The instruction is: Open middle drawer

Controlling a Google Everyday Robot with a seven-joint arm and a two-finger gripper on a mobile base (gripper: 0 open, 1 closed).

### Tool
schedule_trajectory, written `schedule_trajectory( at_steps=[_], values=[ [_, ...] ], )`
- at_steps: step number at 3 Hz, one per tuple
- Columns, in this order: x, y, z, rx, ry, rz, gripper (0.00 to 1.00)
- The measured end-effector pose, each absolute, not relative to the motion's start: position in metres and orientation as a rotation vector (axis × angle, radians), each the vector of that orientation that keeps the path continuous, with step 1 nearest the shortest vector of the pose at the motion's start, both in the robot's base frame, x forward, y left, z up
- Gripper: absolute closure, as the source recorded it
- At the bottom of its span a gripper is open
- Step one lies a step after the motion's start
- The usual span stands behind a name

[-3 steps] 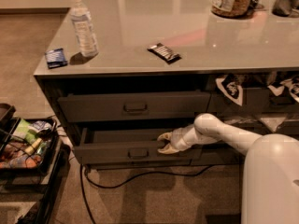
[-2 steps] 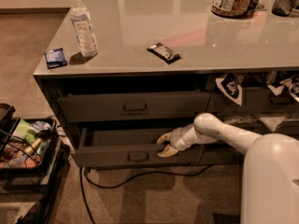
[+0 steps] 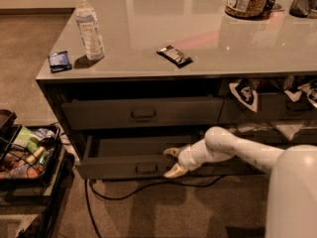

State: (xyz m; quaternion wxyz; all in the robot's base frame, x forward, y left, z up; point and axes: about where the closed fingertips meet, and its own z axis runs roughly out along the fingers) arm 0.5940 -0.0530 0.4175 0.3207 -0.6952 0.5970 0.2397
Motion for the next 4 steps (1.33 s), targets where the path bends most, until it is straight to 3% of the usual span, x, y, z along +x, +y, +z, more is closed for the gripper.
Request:
schedule_trajectory(
  at_steps=[1,3,4],
  values=[
    [0.585,-0.05,0.419,-1.827,1.566,0.654,0.51],
    [0.46,-0.02,0.437,-1.901,1.506,0.976,0.55],
    [0.423,-0.011,0.444,-1.926,1.465,1.082,0.5]
  ],
)
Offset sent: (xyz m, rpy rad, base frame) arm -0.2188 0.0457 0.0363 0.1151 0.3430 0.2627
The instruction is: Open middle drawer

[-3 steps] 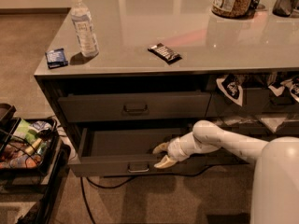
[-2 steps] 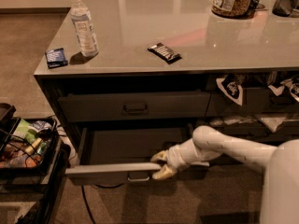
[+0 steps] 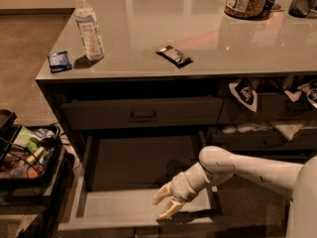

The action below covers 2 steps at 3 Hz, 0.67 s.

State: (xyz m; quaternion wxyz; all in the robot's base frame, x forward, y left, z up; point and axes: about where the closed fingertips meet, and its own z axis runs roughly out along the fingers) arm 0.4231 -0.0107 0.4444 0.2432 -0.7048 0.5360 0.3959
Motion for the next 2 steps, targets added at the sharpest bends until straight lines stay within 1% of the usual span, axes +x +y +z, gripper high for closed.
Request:
schedule_trajectory(
  at_steps=[1,2],
  values=[
    [0.4207,-0.0102,0.444,-1.928,1.463,1.088,0.31],
    [0.4207,-0.0102,0.444,-1.928,1.463,1.088,0.08]
  ],
)
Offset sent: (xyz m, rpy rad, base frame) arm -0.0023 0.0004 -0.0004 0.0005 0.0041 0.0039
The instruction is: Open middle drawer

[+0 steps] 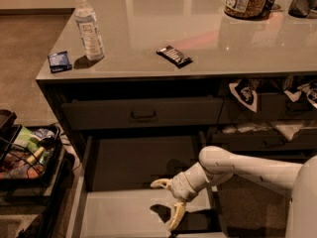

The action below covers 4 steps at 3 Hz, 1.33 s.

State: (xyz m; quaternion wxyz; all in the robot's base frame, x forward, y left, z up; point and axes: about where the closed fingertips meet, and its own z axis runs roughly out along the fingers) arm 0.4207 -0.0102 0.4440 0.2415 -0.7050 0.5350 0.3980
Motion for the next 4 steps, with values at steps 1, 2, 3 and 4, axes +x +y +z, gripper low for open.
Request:
schedule_trajectory(
  at_steps=[1,2,3,4],
  values=[
    [0.421,-0.01,0.444,-1.928,1.463,1.088,0.0],
    [0.422,-0.011,0.448,-1.931,1.46,1.083,0.0],
    [0.444,-0.019,0.474,-1.928,1.41,0.945,0.0],
    [0.468,-0.034,0.51,-1.871,1.343,0.743,0.0]
  ],
)
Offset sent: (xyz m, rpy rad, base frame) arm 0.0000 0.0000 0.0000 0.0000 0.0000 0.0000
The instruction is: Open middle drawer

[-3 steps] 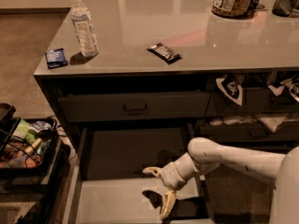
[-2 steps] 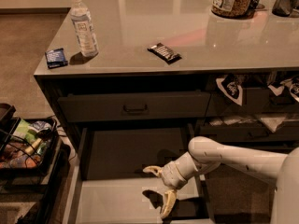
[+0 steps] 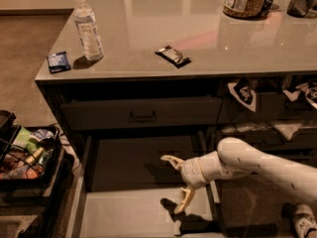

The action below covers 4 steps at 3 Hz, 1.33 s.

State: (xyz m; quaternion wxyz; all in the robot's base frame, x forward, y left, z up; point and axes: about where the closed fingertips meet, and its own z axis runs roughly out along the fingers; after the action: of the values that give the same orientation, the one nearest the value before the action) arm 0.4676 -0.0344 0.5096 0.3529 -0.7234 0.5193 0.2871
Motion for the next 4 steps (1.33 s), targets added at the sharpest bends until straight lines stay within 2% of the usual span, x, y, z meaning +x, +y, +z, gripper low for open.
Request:
schedule_trajectory(
  at_steps=[2,3,4],
  values=[
    [0.489,-0.087,0.546,-1.647,1.216,0.42,0.0],
    [0.489,-0.087,0.546,-1.647,1.216,0.419,0.0],
    [0.498,-0.087,0.554,-1.631,1.183,0.323,0.0]
  ],
)
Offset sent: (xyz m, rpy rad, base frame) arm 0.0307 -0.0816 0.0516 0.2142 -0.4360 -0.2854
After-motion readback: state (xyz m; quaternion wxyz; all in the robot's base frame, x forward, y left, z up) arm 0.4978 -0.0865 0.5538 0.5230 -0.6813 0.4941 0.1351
